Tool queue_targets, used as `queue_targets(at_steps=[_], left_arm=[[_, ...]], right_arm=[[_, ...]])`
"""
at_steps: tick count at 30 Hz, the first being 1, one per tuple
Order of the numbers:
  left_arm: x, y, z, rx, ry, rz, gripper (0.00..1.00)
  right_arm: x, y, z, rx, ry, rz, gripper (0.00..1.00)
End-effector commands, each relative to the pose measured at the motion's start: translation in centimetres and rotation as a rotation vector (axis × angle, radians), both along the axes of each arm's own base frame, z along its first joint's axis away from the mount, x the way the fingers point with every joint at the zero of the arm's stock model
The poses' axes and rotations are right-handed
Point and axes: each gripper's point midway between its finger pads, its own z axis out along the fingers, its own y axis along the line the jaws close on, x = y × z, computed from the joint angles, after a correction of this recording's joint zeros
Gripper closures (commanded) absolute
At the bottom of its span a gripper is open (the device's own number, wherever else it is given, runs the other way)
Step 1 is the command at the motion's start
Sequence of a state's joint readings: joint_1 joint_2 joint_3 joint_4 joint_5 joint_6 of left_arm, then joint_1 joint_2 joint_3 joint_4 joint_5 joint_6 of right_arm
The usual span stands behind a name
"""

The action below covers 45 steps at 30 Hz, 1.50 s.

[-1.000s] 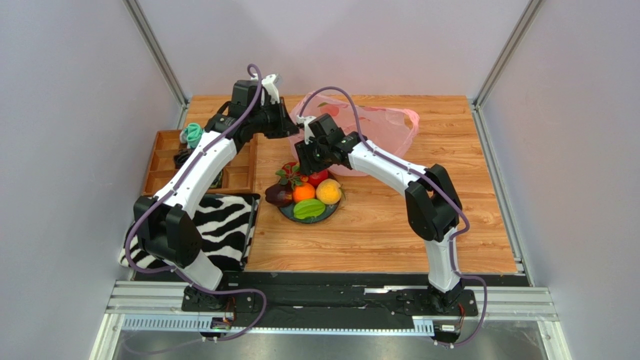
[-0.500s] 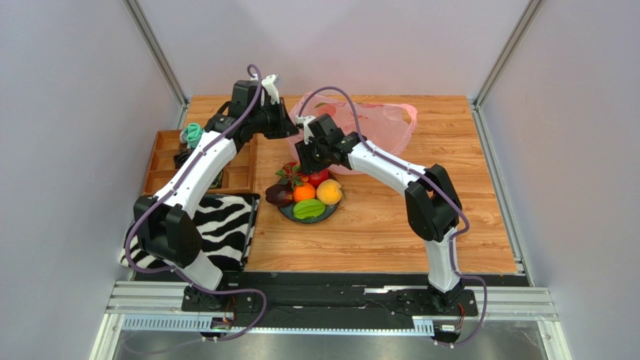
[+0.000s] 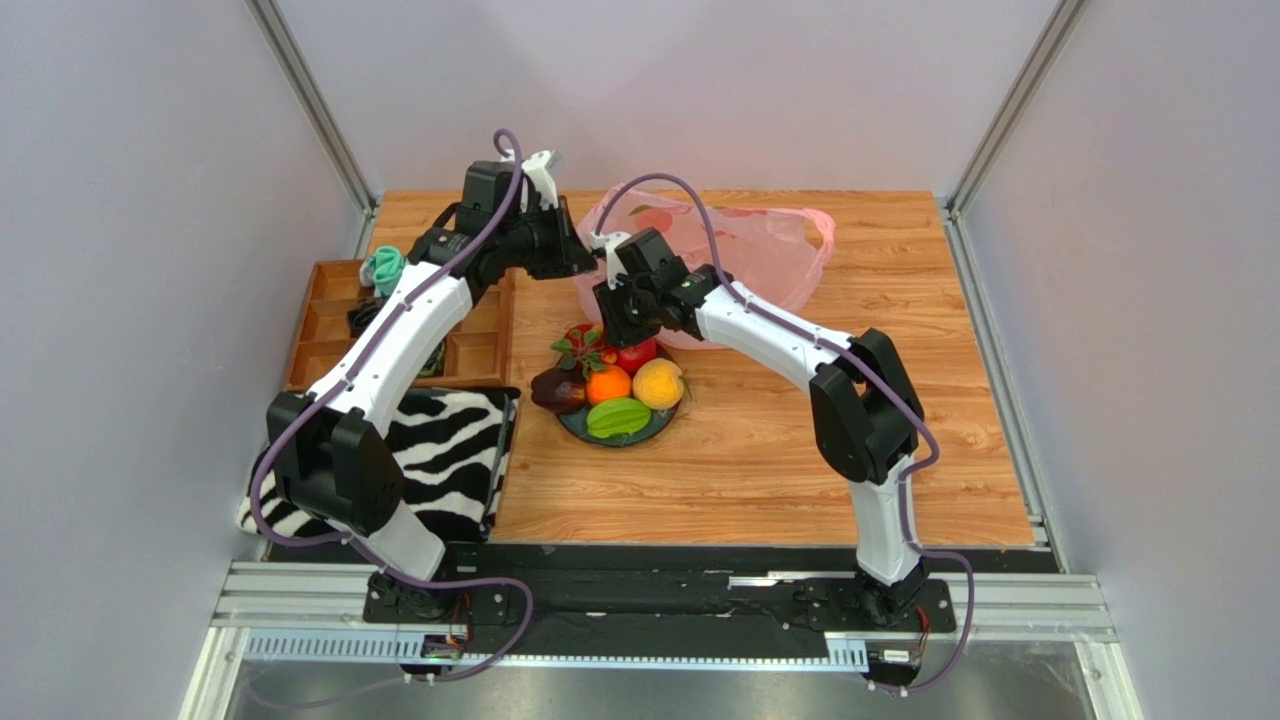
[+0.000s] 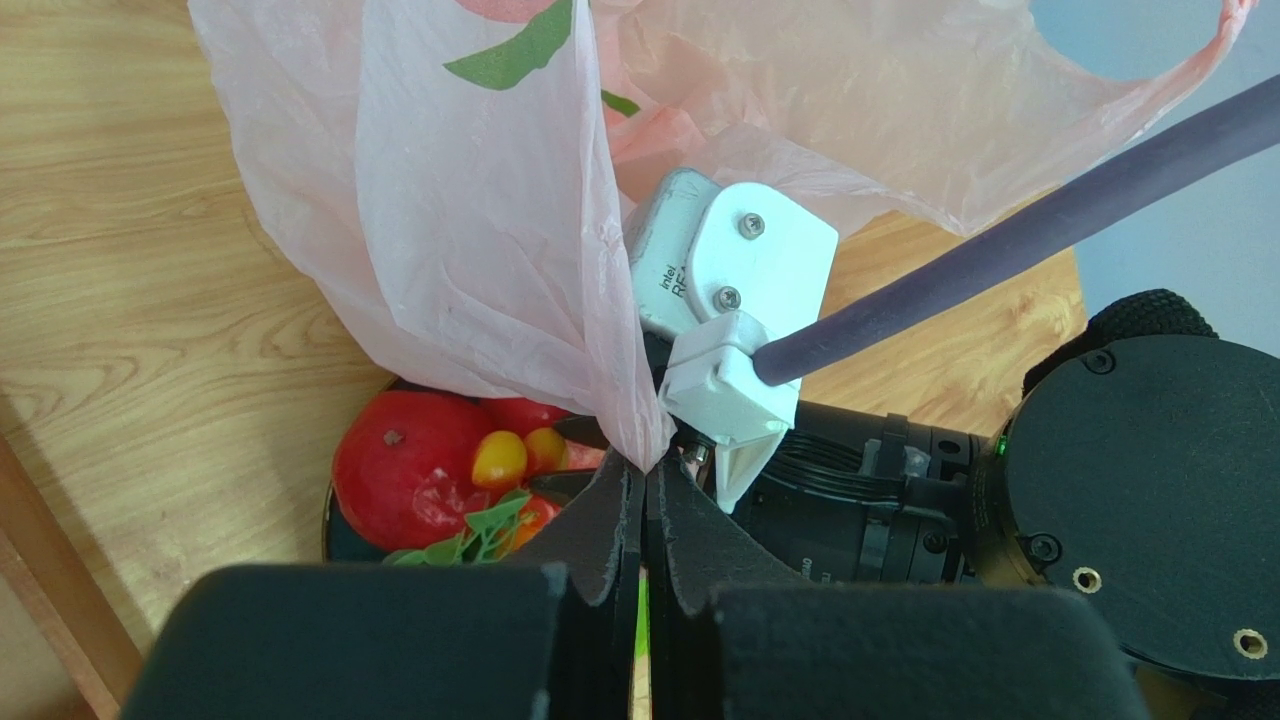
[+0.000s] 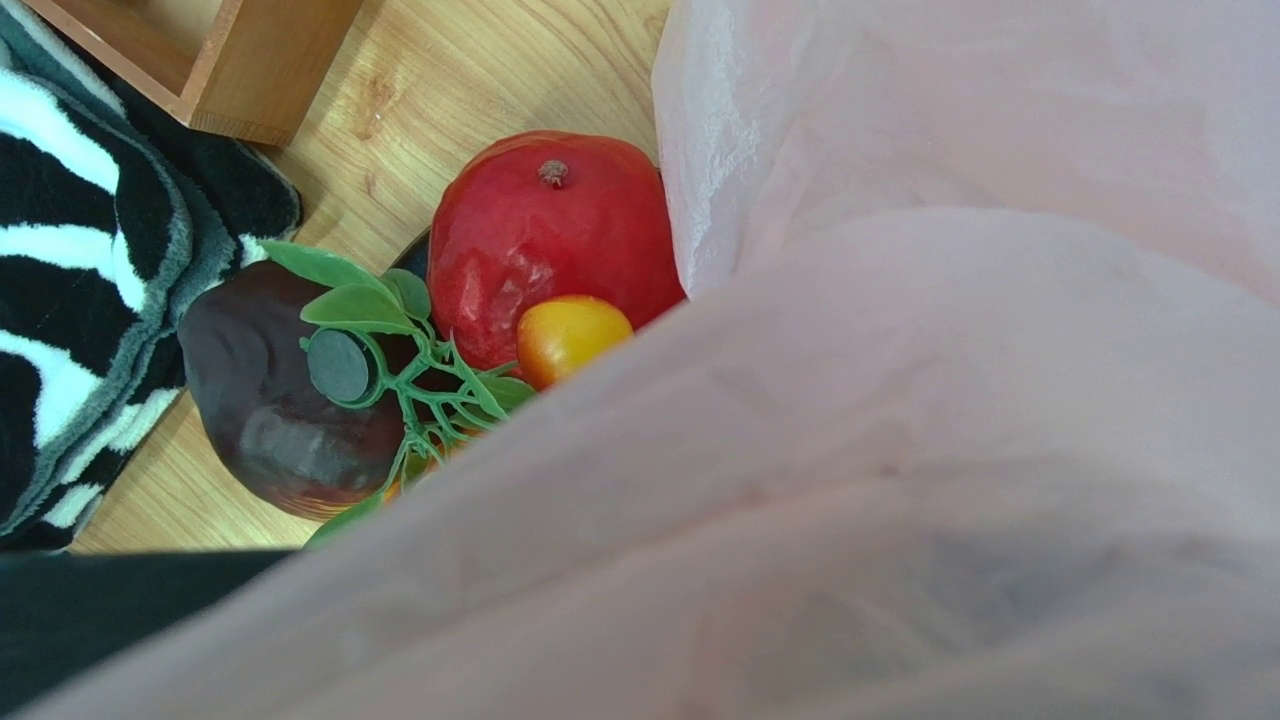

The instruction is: Place the fruits into the plastic bag

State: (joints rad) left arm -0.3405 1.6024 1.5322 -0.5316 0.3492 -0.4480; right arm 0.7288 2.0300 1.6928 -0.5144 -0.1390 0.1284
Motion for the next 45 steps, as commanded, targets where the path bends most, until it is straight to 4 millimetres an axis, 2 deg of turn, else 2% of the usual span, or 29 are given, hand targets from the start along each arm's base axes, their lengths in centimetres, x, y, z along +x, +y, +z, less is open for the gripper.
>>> queue_targets(at_steps=[1,2,9,14,18,21,29,31,37,45], left_arm=[[0.1,-0.6,2.0,-0.045,-0.054,-0.014,1.00],[0.2,-0.5,2.1,-0.045,-0.057,-0.011,1.00],[0.3,-0.5,2.1,-0.043,-0.057,-0.005,1.00],[0.2,-0.4,2.2,-0.043,-0.058,-0.003,1.00],[0.2,-0.4,2.3,-0.047,-0.057,-0.001,1.00],[0.2,-0.4,2.1,-0.041,-0.055,0.001,1.00],[0.3,-0.4,1.4,-0.033,-0.037,0.001,1.00],[0.3,-0.4,1.3,-0.034,-0.036,0.004,1.00],[0.2,-0.2,1.5,-0.031,-0.050,0.008,1.00],[0.1,-0.5,1.8,-0.045,-0.062,-0.010,1.00]], right_arm=[[-1.6,1.3,3.7,0.044,-0.086,0.081,0.93],[-1.7,1.3,4.2,0.051,-0.095,0.081,0.99],[-2.4,1.6,8.8,0.149,-0.137,0.064,1.00],[-2.6,1.6,10.7,0.190,-0.148,0.060,1.00],[-2.9,1.6,9.4,0.160,-0.138,0.077,1.00],[-3.6,1.8,8.2,0.107,-0.140,0.107,0.95],[-5.7,3.2,6.3,0.093,-0.119,0.149,0.73],[-5.6,3.4,5.4,0.080,-0.108,0.126,0.69],[-4.6,4.4,5.1,0.098,-0.097,0.088,0.56],[-4.9,5.1,3.3,0.123,-0.038,0.062,0.51]])
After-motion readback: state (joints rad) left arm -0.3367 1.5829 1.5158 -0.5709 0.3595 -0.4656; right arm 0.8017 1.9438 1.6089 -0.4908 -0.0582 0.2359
